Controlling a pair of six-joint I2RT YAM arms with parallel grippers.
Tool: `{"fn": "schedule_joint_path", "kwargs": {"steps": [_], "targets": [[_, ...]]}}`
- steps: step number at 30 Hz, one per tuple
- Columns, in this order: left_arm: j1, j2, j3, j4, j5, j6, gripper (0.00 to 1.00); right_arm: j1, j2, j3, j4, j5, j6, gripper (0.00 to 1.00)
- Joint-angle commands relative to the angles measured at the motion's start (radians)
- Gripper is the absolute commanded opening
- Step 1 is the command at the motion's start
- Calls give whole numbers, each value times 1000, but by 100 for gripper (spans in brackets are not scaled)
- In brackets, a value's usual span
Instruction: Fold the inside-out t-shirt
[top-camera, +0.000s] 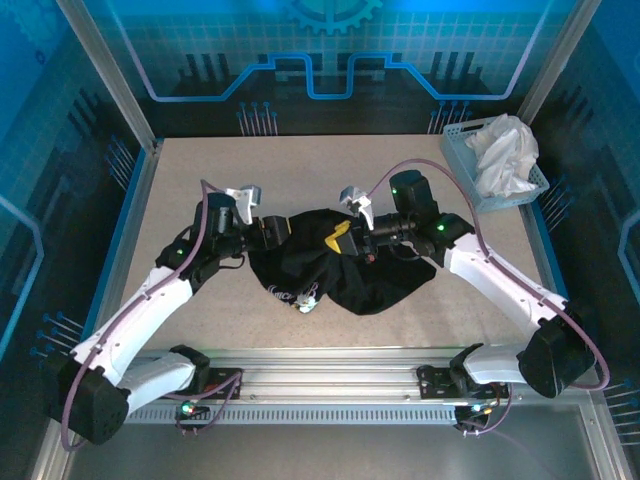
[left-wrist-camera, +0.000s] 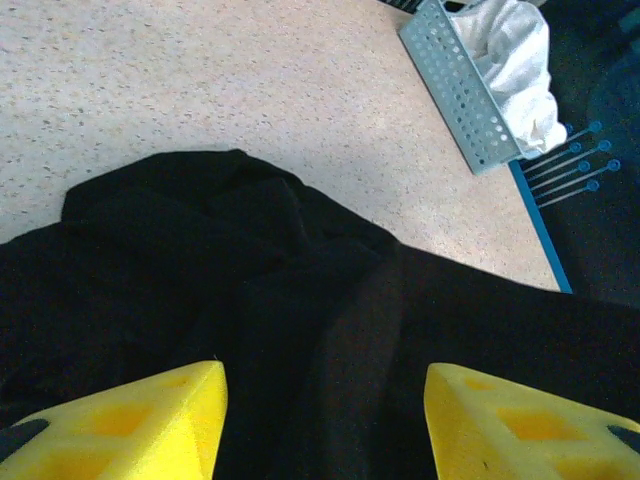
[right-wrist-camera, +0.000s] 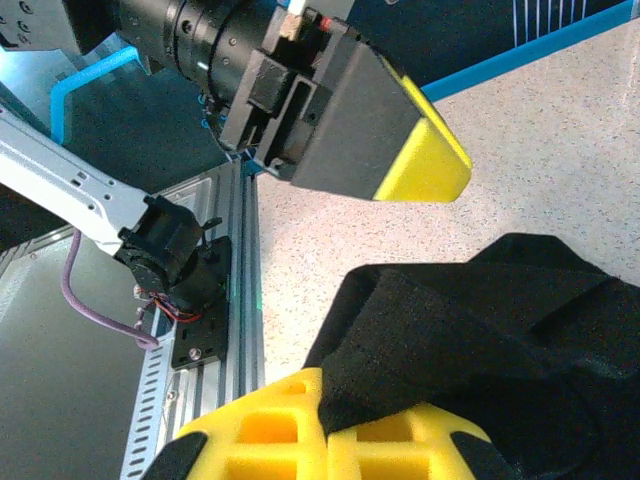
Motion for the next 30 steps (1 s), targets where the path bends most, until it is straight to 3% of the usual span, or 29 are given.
{"fn": "schedule_joint_path", "kwargs": {"steps": [1,6,9,14,15,22,30], "targets": [[-12,18,-16,6,56,8,58,-11,-23,10,-14,-21,-21,0],[-25,135,39,35,137,2,60,-10,-28,9,-11,-24,-16,0],[-32,209,62,111,193,-13,52,-10,-36,-1,-8,-18,-14,0],[-32,245,52,276,248,-28,6,-21,-93,-50,-20,53,6,0],[-31,221,36,306,246,-28,2,-30,-112,-65,-16,78,24,0],[-26,-74,-210,723,362,-93,4,-159,-283,-274,188,171,287,0],[-28,-51,-267,1027,578,-221,4,-145,-299,-326,260,139,311,0]]}}
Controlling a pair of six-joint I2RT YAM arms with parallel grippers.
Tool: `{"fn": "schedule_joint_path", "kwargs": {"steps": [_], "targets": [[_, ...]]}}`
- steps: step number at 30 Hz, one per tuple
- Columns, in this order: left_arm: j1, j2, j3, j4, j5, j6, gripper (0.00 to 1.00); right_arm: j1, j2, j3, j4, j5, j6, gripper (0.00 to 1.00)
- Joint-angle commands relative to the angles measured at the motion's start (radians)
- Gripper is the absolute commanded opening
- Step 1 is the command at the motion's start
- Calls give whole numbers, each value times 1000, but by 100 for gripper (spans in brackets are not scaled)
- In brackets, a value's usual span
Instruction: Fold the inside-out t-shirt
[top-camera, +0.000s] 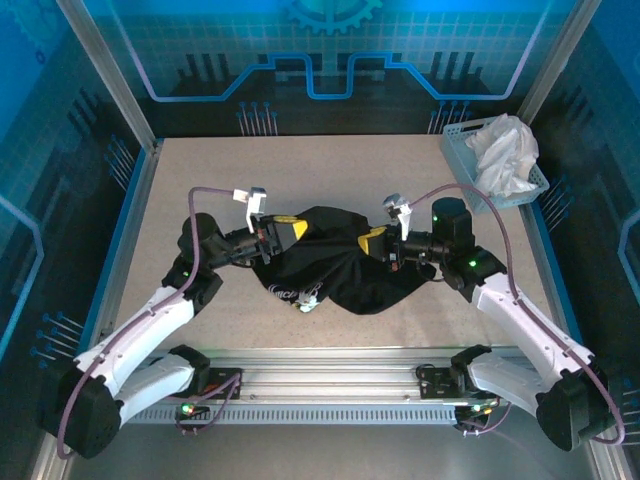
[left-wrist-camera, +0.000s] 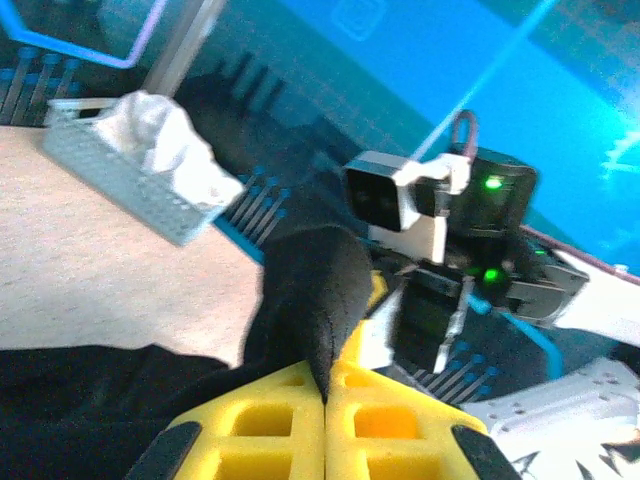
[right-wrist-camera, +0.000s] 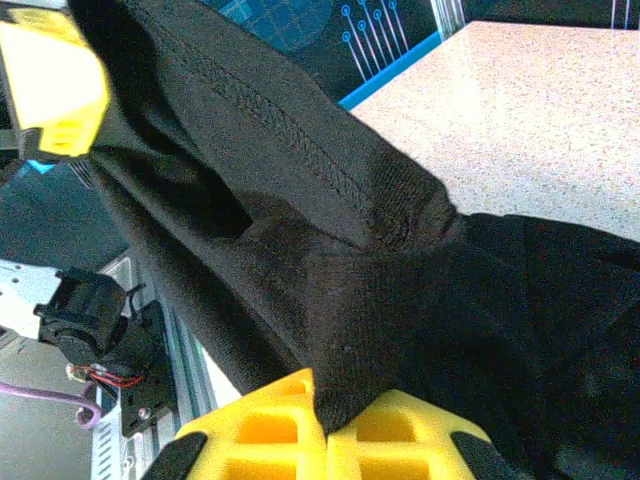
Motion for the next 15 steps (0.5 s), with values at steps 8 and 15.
{"fn": "schedule_joint_path", "kwargs": {"steps": [8,15], "targets": [[0,35,-20,252,114,-108,0,46,4,52,-185,283,-67,26],[-1,14,5,130,102,-35,0,148,-87,97,-280,520,-251,34]]}}
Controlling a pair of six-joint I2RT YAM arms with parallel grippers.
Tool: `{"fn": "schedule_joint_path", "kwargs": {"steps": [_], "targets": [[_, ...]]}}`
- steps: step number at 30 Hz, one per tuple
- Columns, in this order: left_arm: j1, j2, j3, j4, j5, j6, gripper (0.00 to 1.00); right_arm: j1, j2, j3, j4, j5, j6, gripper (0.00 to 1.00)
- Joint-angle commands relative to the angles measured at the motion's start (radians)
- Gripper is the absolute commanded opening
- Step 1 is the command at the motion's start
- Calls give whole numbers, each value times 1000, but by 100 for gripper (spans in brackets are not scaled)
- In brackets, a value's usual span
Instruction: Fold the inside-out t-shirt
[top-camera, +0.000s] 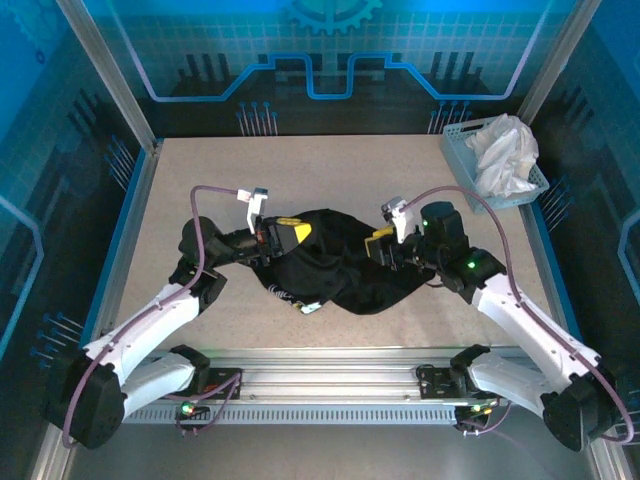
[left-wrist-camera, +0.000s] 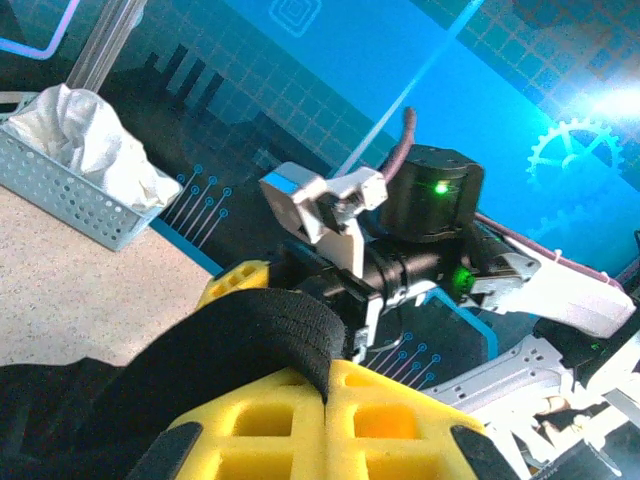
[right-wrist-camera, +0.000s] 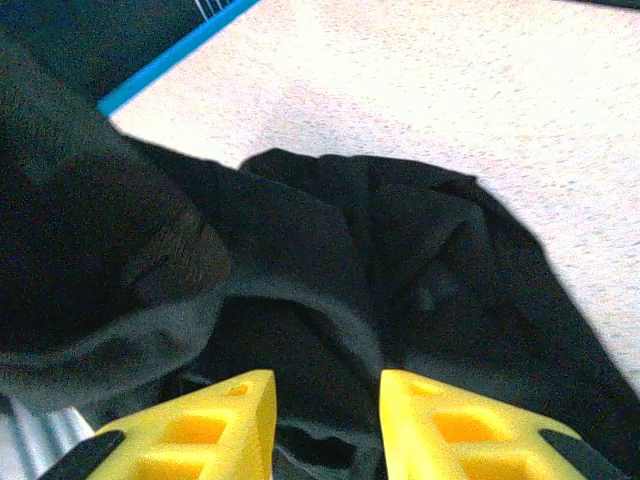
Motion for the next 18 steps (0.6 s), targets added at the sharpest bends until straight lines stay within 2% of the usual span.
{"fn": "schedule_joint_path", "kwargs": {"steps": [1,5,8,13,18], "targets": [[-3,-28,35,-40,21,64,0,63,-63,41,-35,48,-142,35],[-4,-37,38,-61,19,84,0,151,0,106,-14,-163,-229,35],[-6,-39,39,-69,20,88,0,187,76,151,-31,-194,-262,35],[-7,-50,44,-96,18,102,0,193,180,218,-99,-262,-324,40],[-8,-61,44,-117,8,118,0,193,241,253,-155,-306,-353,39]]}}
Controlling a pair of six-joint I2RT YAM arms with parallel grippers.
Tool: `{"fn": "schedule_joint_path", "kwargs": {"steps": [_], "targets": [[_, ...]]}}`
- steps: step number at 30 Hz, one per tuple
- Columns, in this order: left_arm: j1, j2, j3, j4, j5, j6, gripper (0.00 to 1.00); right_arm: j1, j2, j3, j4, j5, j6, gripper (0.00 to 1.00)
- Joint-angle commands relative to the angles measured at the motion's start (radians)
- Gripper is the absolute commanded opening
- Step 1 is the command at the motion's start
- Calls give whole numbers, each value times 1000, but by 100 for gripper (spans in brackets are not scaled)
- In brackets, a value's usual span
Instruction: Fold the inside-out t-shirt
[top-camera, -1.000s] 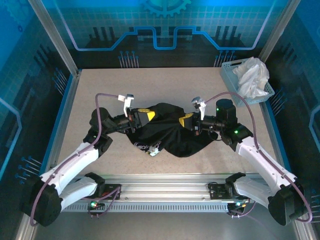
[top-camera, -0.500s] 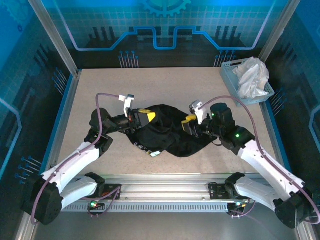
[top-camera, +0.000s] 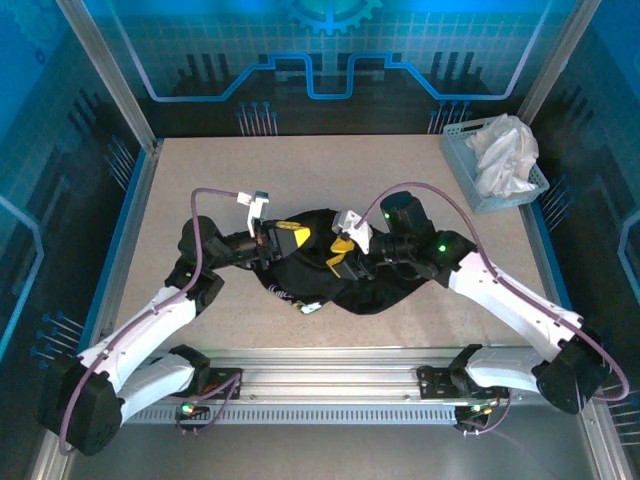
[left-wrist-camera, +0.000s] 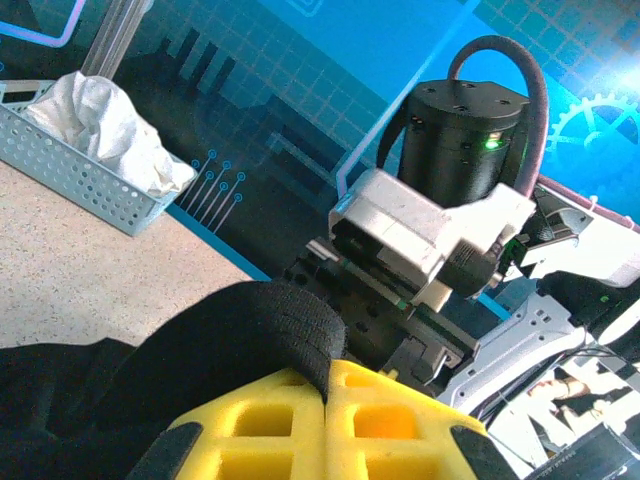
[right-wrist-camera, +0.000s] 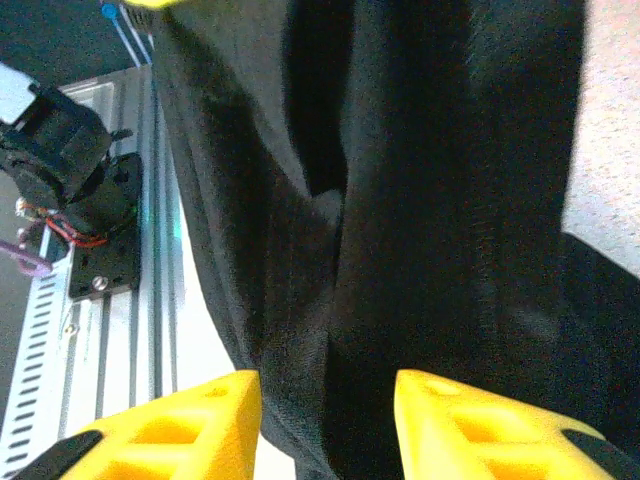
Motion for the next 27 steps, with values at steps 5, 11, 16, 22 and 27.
{"fn": "schedule_joint_path", "kwargs": {"steps": [5,11,16,22,27], "targets": [[-6,-19,39,-18,-2,49,0,9,35,43,-88,-64,-47,21],[-6,-30,46,-109,-91,92,0,-2,-27,15,-76,-64,-37,0],[-5,-61,36,-184,-223,111,2,-71,-163,-87,-4,-128,11,0],[-4,-53,36,-160,-244,79,2,-89,-241,-221,142,-146,95,0],[-5,-52,20,-102,-222,48,5,-87,-210,-229,174,-17,175,0]]}}
